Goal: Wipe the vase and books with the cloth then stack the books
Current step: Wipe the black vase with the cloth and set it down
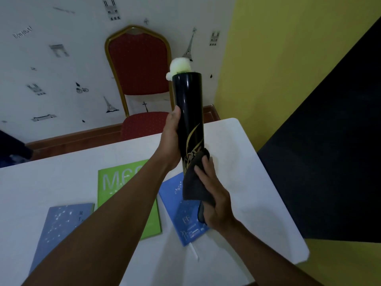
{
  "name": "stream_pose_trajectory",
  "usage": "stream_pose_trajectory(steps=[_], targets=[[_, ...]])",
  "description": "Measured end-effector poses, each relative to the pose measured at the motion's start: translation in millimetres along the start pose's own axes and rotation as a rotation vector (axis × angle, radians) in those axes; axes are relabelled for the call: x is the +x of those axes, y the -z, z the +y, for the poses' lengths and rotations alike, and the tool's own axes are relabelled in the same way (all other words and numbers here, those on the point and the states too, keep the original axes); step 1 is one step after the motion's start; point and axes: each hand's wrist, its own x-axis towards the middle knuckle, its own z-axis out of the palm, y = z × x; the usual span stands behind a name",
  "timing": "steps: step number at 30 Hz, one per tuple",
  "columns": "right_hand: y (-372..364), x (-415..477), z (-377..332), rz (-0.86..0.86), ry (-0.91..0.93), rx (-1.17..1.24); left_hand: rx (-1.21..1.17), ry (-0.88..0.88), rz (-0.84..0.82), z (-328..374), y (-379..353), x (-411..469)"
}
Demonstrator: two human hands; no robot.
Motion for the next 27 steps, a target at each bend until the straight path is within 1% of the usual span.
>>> stream_pose_trajectory(steps=[5, 7, 10, 13, 16, 18, 21, 24, 27], targets=[[22, 77, -18, 0.145, 0.033, 0.071, 0.095, -0.015, -0.06, -8, -9, -7], [36, 113, -22, 0.177, 0.058, 0.081, 0.099, -0.002, -0.069, -11, -9, -10], [48, 142, -26, 0.198, 0.108, 0.057, 0.085, 0.042, -0.157, -13, -8, -13], [44, 130, -26, 0.177, 0.092, 0.057, 0.03, 0.08, -0.176, -8, -9, -14], [30, 81, -19, 0.122, 0.041, 0.081, -0.074, 0.11, -0.155, -1, -10, -10], [19, 40, -13, 0.074, 0.03, 0.065, -0.012, 0.057, -0.09, 3, -9, -5], [11, 0, -8, 0.039, 0.03, 0.021, 0.13, -0.025, -0.067, -1, -9, -1], [20, 22, -12, 0.101, 0.029, 0.057, 0.101, -0.037, -0.045, -7, -15, -1], [41, 77, -23, 0.182, 0.016, 0.094, 0.006, -0.021, -0.111, -17, -21, -2]])
